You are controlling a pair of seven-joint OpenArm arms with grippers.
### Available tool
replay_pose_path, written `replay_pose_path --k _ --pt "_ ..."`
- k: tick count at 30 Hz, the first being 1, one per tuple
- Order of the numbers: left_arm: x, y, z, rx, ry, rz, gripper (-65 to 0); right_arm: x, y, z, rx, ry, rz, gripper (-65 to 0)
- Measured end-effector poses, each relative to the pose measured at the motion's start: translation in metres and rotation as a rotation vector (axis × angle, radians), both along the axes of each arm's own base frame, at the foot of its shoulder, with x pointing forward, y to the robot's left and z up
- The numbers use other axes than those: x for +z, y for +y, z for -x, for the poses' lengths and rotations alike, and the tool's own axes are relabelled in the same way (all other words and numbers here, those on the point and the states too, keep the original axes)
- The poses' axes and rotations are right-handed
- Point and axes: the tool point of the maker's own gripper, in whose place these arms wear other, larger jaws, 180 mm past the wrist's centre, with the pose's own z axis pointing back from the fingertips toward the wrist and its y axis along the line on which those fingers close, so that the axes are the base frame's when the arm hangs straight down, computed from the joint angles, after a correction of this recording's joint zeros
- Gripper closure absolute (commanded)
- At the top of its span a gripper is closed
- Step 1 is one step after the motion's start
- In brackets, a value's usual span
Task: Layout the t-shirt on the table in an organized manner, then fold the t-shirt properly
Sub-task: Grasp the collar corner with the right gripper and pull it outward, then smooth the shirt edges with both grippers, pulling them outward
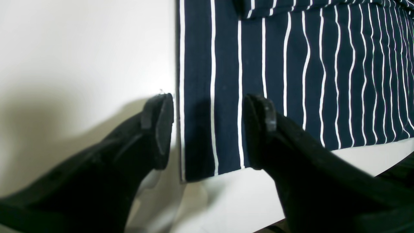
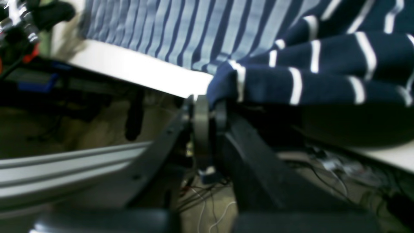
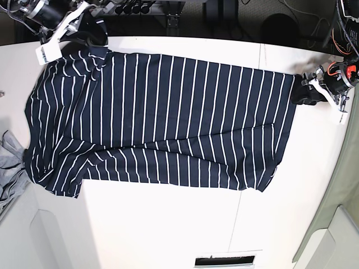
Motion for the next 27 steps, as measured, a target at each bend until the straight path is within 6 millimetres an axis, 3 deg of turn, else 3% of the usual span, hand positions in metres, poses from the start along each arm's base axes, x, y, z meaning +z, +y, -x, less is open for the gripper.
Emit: replay_pose_path --k 2,3,10,19,24,27 --pt "0.000 0.000 0.000 0.000 0.000 0.000 -36.3 -0.001 0.011 0.003 0.032 0.005 -0.013 -21.9" --pt "0.000 0.000 0.000 0.000 0.000 0.000 -36.3 -0.003 0.014 0.005 0.048 0.013 -0.002 -25.5" --pt "0.000 0.000 0.000 0.000 0.000 0.000 -36.3 -0.004 0.007 0.004 0.035 0.012 0.019 -26.9" --pt "0.000 0.000 0.000 0.001 -0.001 0.004 -35.4 0.005 -0.083 -0.032 -0.211 -0.105 0.251 -26.9" --pt "0.012 -0.011 -0.006 -0.002 -0.028 0.065 -12.2 -0.001 -0.095 -0.059 -0.255 -0.142 0.257 -26.9" --pt "0.028 -0.017 -0.016 -0.033 -0.077 0.054 -9.2 -0.013 -0.101 -0.074 -0.296 -0.136 0.224 -26.9"
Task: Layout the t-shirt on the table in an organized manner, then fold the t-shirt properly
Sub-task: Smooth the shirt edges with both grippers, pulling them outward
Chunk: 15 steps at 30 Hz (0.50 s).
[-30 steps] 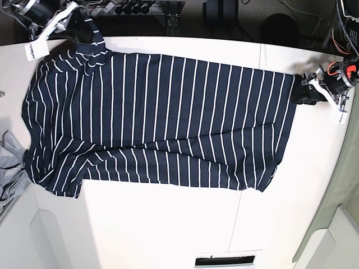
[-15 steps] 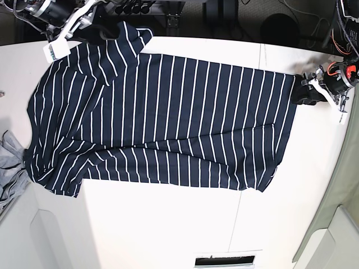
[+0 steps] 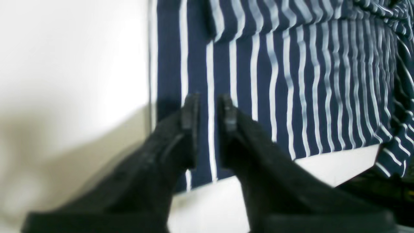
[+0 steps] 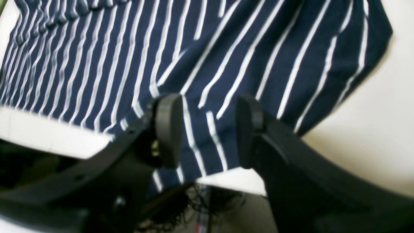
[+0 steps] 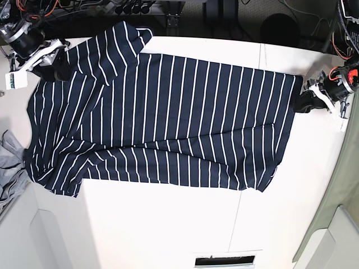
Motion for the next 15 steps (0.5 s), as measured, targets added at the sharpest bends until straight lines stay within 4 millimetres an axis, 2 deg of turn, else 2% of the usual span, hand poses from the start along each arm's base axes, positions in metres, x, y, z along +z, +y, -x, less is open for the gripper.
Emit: replay_pose_path --k 5,7,8,11,15 --pt "0.013 -0.005 -0.008 -0.024 -0.041 -0.011 -8.7 -0.032 -0.007 -0.022 -0.063 0.040 -0.085 -26.2" --pt "0.011 -0.006 -0.008 -0.029 -0.036 -0.026 -1.6 -0.046 -0.004 -0.028 -0.078 0.066 -0.128 -19.3" --pt "0.008 -0.007 -0.008 -0.031 -0.033 -0.035 0.0 -0.054 -0.001 -0.029 -0.079 0.085 -0.146 -14.3" --pt "-0.003 -0.018 -0.003 -0.032 -0.015 -0.028 0.0 -0.077 0.007 -0.023 -0.071 0.162 -0.172 0.0" --pt "-0.014 -0.034 0.001 -0.062 0.009 -0.033 0.0 -0.085 0.007 -0.018 -0.064 0.191 -0.152 0.0"
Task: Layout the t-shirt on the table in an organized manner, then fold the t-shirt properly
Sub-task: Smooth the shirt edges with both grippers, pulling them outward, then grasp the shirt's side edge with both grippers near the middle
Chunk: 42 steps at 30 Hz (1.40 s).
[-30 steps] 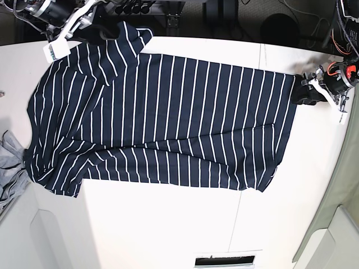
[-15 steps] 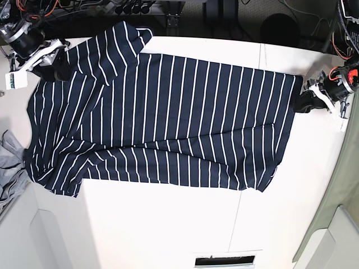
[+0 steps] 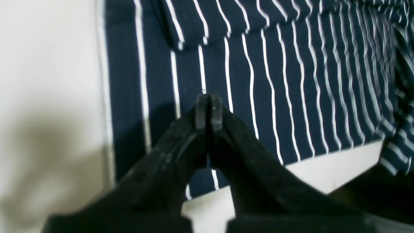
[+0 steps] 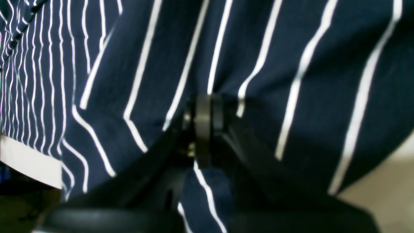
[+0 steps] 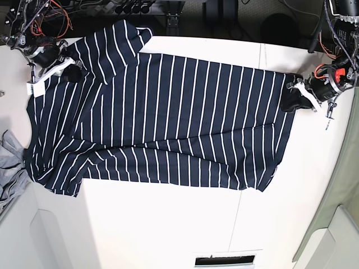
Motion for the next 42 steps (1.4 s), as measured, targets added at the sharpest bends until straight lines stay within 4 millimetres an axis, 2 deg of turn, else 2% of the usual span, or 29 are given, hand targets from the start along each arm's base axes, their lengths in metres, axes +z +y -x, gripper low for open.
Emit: replay_pose_path --k 6,8,17,22,26,29,35,38,39,42 --pt "-0.030 -0.036 0.015 -0.142 0.048 -0.067 0.0 -0.001 -0.009 0.004 0.023 0.025 0.034 0.0" --pt "-0.038 -0.041 0.019 -0.161 0.057 -0.075 0.0 -0.001 -0.014 0.005 0.033 0.034 0.046 0.0" --pt "-0.060 -0.032 0.031 -0.146 0.091 -0.051 0.0 0.000 -0.043 0.020 0.060 0.080 0.117 0.0" --pt "-0.065 -0.020 0.033 -0.109 0.099 -0.040 0.0 0.002 -0.062 0.029 0.075 0.105 0.164 0.0" --pt "-0.062 0.006 0.036 -0.123 0.126 -0.100 0.0 0.004 -0.065 0.028 0.076 0.101 0.168 0.0" --pt "-0.056 0.018 0.041 -0.123 0.174 -0.104 0.0 0.011 -0.055 0.022 0.058 0.057 0.093 0.0" --pt "-0.040 0.022 0.048 -0.171 0.249 -0.123 0.0 0.035 -0.049 0.001 0.065 -0.052 0.085 0.0" --pt "-0.028 0.027 0.040 -0.195 0.222 -0.164 -0.6 0.053 -0.048 -0.018 0.064 -0.135 0.098 0.0" --pt "-0.022 0.027 0.034 -0.204 0.203 -0.173 -1.2 0.056 -0.049 -0.025 0.069 -0.146 0.111 -1.7" --pt "-0.008 0.023 0.012 -0.202 0.136 -0.172 -1.6 0.067 -0.055 -0.049 0.070 -0.191 0.161 -20.7"
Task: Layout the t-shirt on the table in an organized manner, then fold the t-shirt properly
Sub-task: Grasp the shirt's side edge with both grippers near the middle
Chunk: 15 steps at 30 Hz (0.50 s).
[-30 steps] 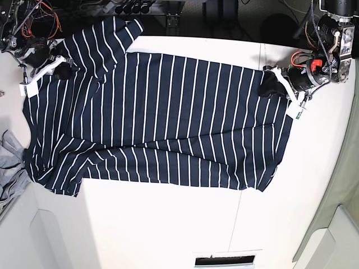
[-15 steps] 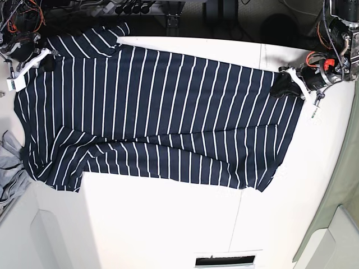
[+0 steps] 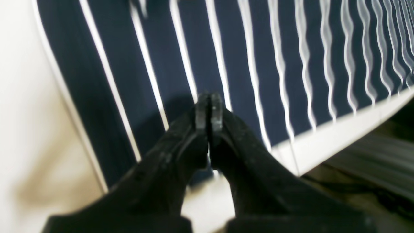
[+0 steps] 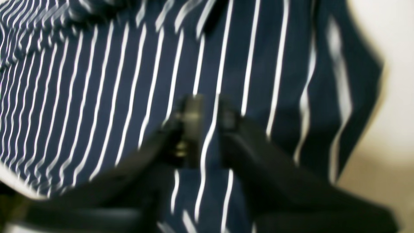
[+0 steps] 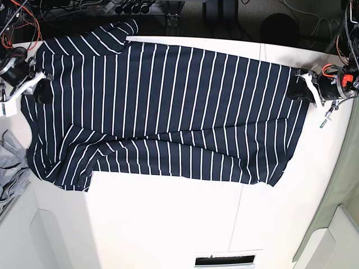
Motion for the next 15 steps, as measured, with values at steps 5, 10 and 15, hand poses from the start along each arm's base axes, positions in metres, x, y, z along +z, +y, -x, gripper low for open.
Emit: replay_pose_path --k 5,10,15 --pt "0.016 -0.003 -0.027 0.003 -0.071 0.012 -1.7 0.017 -0.010 -0.040 -0.039 -0.095 0.015 -31.0" --pt "0.024 -0.011 -0.046 -0.001 -0.119 0.009 -16.3 0.007 -0.017 -0.079 -0.100 -0.091 -0.063 -31.0" --pt "0.016 -0.016 -0.044 0.013 -0.106 0.031 -22.6 -0.014 -0.021 -0.103 -0.168 -0.053 -0.135 -31.0"
